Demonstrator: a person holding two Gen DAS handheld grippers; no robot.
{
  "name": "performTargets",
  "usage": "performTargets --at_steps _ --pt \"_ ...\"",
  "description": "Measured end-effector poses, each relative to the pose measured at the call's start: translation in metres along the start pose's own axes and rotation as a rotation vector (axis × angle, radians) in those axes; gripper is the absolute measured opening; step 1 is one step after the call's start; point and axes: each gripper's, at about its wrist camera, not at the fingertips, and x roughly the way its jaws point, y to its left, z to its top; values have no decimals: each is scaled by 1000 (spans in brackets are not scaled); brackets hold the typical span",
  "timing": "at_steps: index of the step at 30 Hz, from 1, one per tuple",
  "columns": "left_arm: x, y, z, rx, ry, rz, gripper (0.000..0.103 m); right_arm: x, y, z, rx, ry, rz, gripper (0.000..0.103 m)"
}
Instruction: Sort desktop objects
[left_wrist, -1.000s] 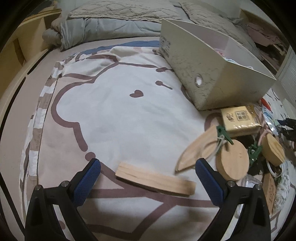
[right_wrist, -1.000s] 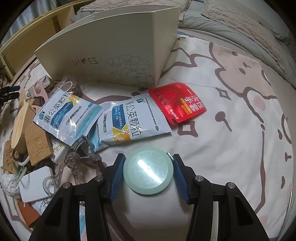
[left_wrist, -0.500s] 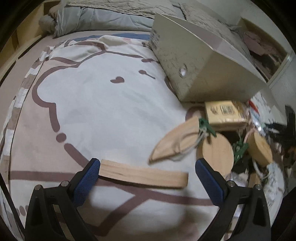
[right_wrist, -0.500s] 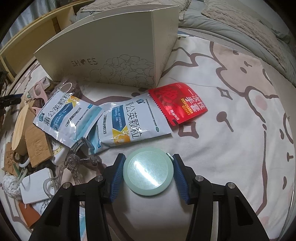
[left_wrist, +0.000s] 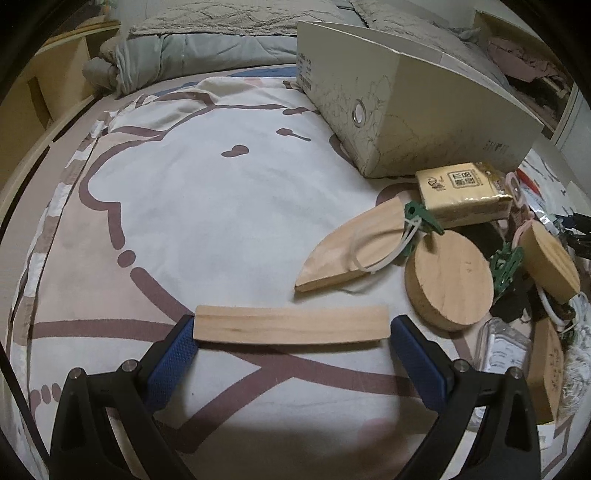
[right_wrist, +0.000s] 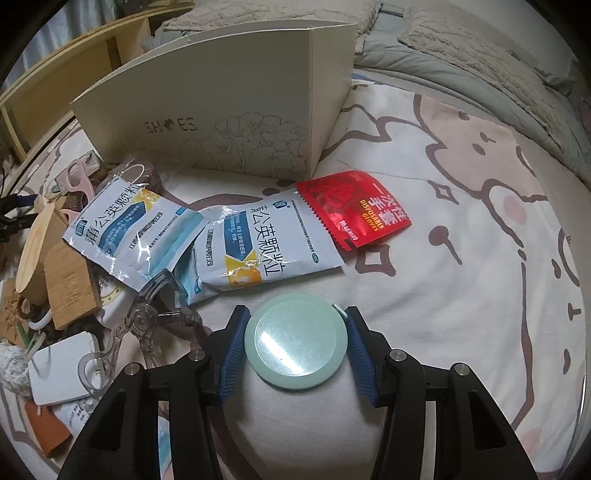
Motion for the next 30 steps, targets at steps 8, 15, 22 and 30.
performTargets --at_steps 8,15,22,30 --pt "2 -2 -1 -23 1 41 103 -2 -3 -4 -15 -30 20 52" --pt "2 -4 -2 -30 -4 45 101 -6 3 -3 -54 -18 4 52" --pt "-1 -3 -3 -37 -15 61 100 -8 5 -2 -69 7 -3 52" --pt "-9 -1 -2 -48 -37 95 100 -11 5 1 -69 15 -19 52"
